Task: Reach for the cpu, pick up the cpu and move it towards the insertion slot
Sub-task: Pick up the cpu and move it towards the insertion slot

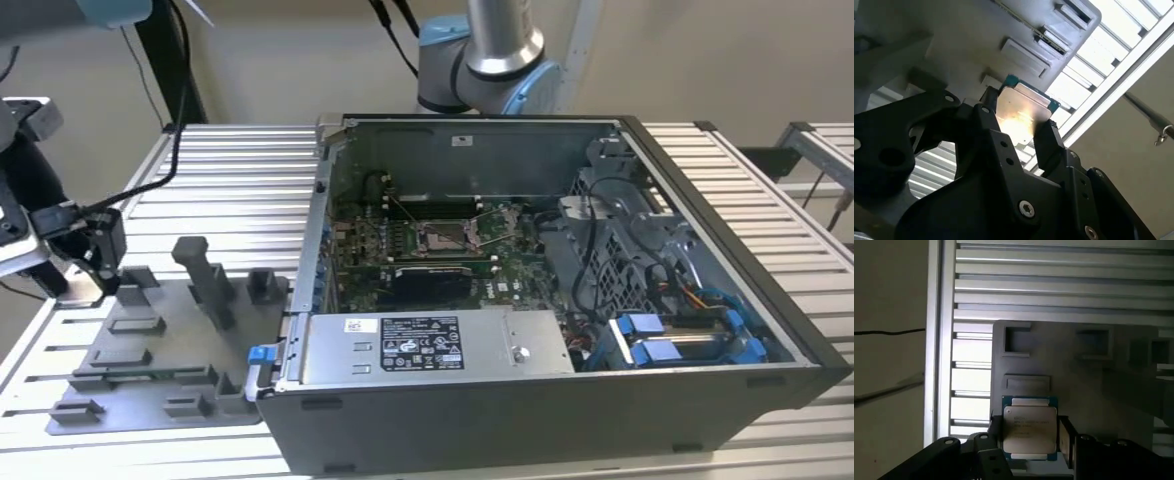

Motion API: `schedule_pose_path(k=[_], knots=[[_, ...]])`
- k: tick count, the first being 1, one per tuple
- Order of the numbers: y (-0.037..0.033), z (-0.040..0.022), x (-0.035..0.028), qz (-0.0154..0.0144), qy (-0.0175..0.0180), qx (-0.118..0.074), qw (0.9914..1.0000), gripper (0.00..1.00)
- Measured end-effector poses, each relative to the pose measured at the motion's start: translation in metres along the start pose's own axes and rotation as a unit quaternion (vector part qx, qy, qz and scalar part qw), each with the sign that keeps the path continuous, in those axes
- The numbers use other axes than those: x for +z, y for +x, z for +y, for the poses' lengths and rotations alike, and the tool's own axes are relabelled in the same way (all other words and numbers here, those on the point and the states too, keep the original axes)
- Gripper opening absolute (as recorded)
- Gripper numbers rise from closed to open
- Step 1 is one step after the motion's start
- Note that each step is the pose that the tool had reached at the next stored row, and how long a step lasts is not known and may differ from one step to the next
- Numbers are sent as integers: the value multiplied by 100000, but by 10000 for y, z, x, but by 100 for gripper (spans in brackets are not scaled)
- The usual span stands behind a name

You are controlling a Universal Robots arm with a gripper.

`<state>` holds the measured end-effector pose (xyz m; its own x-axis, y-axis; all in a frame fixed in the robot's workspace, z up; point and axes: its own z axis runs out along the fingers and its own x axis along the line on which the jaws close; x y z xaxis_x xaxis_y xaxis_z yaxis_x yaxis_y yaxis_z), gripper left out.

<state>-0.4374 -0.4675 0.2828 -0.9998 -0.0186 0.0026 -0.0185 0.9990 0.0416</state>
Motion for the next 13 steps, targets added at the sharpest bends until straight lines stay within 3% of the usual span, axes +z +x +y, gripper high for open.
schedule_pose_path(k=[1,2,13], knots=[[0,2,-47,2,2,1,100000,0],[0,6,-138,4,4,1,100000,0],[2,27,-637,10,7,1,100000,0]])
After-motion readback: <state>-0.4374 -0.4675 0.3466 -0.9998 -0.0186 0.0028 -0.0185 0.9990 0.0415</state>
